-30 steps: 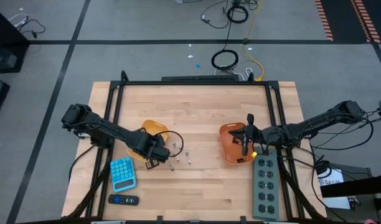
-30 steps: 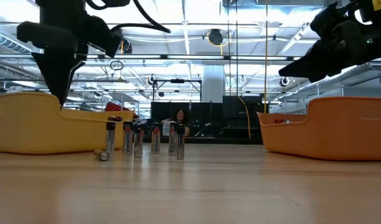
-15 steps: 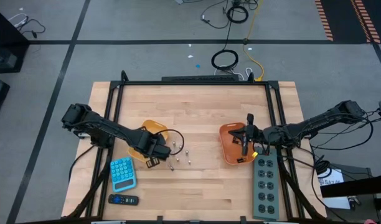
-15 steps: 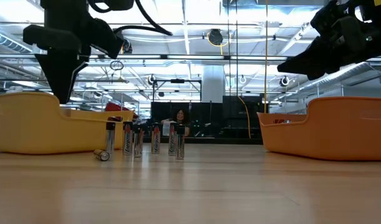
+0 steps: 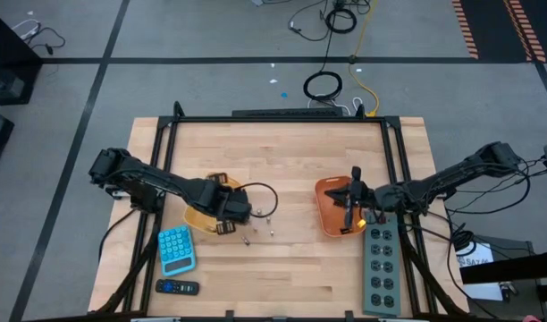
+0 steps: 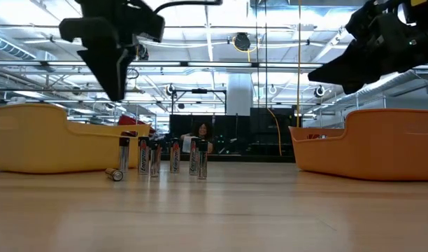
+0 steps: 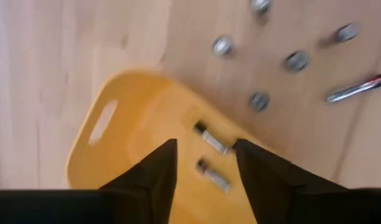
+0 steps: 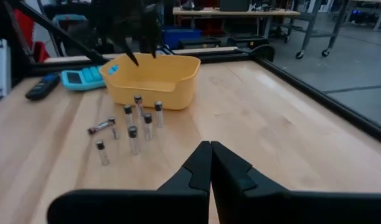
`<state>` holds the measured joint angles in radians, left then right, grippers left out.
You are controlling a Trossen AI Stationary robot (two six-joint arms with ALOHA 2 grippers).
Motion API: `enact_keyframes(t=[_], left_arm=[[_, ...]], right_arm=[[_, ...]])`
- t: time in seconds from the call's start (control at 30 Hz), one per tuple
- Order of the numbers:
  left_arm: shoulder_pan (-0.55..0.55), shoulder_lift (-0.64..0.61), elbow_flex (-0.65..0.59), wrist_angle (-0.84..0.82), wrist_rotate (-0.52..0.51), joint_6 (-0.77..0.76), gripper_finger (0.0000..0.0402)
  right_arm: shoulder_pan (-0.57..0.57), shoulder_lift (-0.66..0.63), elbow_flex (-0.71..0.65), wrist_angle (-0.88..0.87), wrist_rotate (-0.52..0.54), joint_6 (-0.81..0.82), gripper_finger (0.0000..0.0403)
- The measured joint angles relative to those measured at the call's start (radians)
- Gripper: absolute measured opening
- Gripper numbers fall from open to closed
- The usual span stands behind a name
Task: Sort batteries
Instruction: Put the silver battery into the yellow bin
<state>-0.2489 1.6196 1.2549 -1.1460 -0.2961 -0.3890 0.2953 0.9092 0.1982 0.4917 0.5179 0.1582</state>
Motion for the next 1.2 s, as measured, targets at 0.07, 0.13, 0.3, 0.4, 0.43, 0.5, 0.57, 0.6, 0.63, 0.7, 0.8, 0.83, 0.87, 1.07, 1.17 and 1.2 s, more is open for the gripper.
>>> enact_keyframes(t=[0.07,0.13,0.3,0.4,0.43,0.5,0.57,0.6,0.63,0.7,0.8,0.83,0.87,1.07,1.17,1.2], left_arm=[[0.0,0.0,0.0,0.049,0.008,0.06,0.0194],[0.0,0.0,0.0,0.081,0.013,0.102,0.022],[0.017,0.0,0.0,0.122,0.073,0.135,0.0268],[0.026,0.017,0.0,0.148,0.115,0.143,0.0269],[0.026,0.028,0.0,0.154,0.121,0.151,0.0266],[0.026,0.053,0.0,0.162,0.135,0.173,0.0258],[0.026,0.08,0.0,0.17,0.148,0.205,0.0249],[0.026,0.091,0.0,0.17,0.149,0.217,0.0244],[0.026,0.099,0.0,0.17,0.15,0.226,0.024],[0.027,0.111,0.0,0.17,0.15,0.24,0.0234],[0.029,0.127,0.0,0.171,0.153,0.247,0.0231],[0.031,0.135,0.0,0.171,0.16,0.247,0.0231],[0.034,0.143,0.0,0.17,0.17,0.247,0.0231],[0.061,0.168,-0.001,0.17,0.184,0.248,0.0231],[0.071,0.169,-0.001,0.169,0.195,0.249,0.0228],[0.073,0.169,-0.001,0.17,0.2,0.254,0.0225]], right_arm=[[0.014,0.0,0.0,-0.009,0.0,0.025,0.0001],[0.031,0.0,0.0,-0.03,0.0,0.039,0.0008],[0.054,0.0,0.0,-0.054,0.009,0.046,0.0047],[0.054,0.0,0.0,-0.054,0.011,0.039,0.007],[0.054,0.0,0.0,-0.054,0.012,0.035,0.0076],[0.054,0.0,0.0,-0.055,0.013,0.033,0.0084],[0.054,0.0,0.0,-0.059,0.012,0.033,0.0086],[0.054,0.0,0.0,-0.059,0.012,0.032,0.0086],[0.054,0.0,0.0,-0.06,0.012,0.03,0.0085],[0.054,0.0,0.0,-0.06,0.012,0.021,0.0083],[0.054,0.0,0.0,-0.06,0.012,0.011,0.0083],[0.054,0.0,0.0,-0.06,0.012,0.008,0.0083],[0.054,0.0,0.0,-0.06,0.012,0.005,0.0083],[0.054,0.0,0.0,-0.063,0.012,0.002,0.0082],[0.054,0.0,0.0,-0.069,0.013,0.002,0.0082],[0.054,0.0,0.0,-0.07,0.013,0.001,0.0082]])
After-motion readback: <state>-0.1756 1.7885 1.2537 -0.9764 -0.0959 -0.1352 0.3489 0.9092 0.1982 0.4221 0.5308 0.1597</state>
